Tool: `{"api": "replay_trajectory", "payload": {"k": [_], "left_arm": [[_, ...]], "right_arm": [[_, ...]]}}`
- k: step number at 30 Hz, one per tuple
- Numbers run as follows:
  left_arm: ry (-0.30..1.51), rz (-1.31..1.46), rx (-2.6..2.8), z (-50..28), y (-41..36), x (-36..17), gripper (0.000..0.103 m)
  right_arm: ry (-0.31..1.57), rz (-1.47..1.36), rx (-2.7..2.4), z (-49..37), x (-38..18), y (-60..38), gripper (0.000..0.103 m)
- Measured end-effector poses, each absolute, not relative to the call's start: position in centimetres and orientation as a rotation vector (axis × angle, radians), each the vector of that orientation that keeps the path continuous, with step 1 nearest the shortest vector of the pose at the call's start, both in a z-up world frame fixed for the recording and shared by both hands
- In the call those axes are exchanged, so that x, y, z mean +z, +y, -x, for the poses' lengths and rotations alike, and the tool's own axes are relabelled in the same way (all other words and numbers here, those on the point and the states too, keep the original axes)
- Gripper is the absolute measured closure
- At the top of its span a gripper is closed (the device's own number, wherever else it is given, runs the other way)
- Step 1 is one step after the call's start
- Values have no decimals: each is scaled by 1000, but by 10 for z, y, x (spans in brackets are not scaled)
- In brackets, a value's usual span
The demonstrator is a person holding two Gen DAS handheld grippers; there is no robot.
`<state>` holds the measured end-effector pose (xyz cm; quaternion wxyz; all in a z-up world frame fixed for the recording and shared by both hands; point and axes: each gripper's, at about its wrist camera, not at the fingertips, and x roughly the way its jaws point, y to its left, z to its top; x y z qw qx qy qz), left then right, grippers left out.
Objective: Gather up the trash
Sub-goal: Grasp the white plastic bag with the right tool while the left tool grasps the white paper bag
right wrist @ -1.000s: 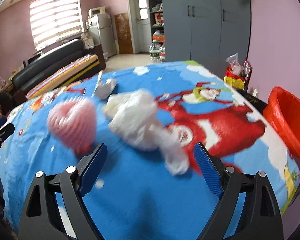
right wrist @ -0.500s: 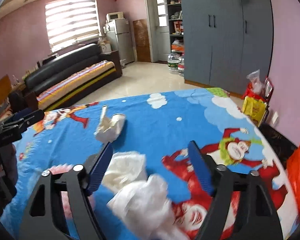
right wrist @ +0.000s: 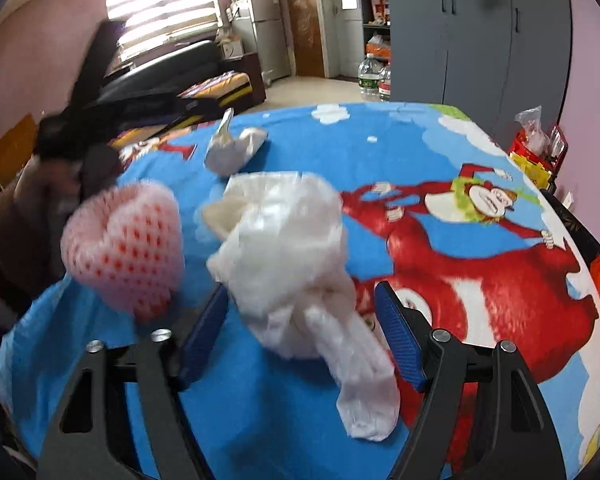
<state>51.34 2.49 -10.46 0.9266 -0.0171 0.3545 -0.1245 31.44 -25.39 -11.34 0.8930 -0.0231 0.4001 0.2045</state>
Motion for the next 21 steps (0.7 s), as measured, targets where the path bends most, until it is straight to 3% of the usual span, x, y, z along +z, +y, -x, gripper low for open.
{"api": "replay_trajectory", "payload": {"k": [2, 4, 6, 9, 11, 14, 21], "left_arm": [[748, 12, -258, -526, 13, -111, 7], [784, -20, -263, -538, 1, -119, 12], [839, -46, -283, -547, -9, -130, 22], [890, -76, -326, -549, -17, -145, 49], [878, -76, -346, -543, -17, -146, 50], [841, -92, -350, -527, -15, -140, 53], [729, -110, -282, -459, 25, -105, 53]], "right_arm": [[827, 39, 429, -314, -115, -255, 49], [822, 26, 431, -315, -116, -257, 50], [825, 15, 437, -315, -116, -258, 50], [831, 5, 441, -317, -117, -259, 51], [831, -1, 450, -317, -116, -259, 66], [807, 13, 446, -311, -113, -259, 75], [770, 11, 419, -280, -96, -260, 77]]}}
